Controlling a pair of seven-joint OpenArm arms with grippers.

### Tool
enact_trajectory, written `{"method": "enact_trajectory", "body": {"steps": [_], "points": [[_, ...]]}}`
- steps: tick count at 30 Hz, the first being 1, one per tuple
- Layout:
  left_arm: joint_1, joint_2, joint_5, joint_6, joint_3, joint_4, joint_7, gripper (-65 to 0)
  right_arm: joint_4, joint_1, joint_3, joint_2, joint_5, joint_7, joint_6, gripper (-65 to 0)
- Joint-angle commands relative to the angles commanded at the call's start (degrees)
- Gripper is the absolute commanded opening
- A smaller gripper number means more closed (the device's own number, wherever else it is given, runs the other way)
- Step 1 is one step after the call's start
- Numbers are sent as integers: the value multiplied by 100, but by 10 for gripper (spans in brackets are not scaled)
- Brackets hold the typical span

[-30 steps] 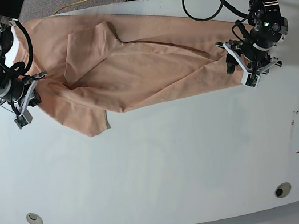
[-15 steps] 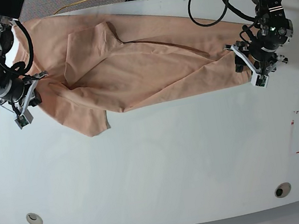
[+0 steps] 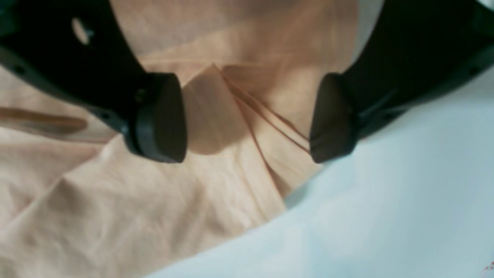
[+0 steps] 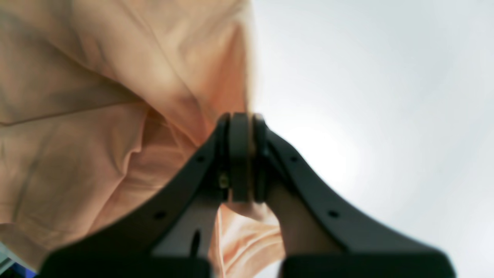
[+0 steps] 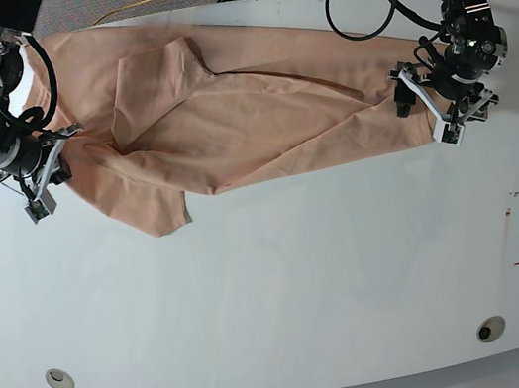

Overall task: Layout the t-shirt on the table in an organized manner, then fold the t-shirt properly
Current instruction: 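Shift the left gripper along the shirt edge and grasp the fabric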

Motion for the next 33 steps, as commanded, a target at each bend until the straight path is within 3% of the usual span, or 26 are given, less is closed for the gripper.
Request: {"method": "enact_trajectory", "body": {"steps": [4, 9, 13, 16, 20, 23, 33], "points": [[0, -26, 0, -97, 132, 9, 0, -156, 0, 0, -9, -9, 0, 0, 0, -650], [44, -35, 26, -527, 176, 185, 0, -156, 0, 0, -9, -9, 0, 0, 0, -650], [334, -281, 9, -993, 185, 563, 44, -157, 0, 0, 0, -9, 0, 0, 0, -650], [387, -308, 26, -1169, 185, 730, 53, -157, 0, 0, 9, -9, 0, 0, 0, -650], [396, -334, 35, -1196, 167, 765, 299, -157, 0, 0, 9, -9, 0, 0, 0, -650], [396, -554, 26, -1196, 158, 756, 492, -157, 0, 0, 9, -9, 0, 0, 0, -650], [396, -651, 44, -1204, 185, 677, 527, -157, 0, -9, 9, -9, 18, 0, 0, -650]]}}
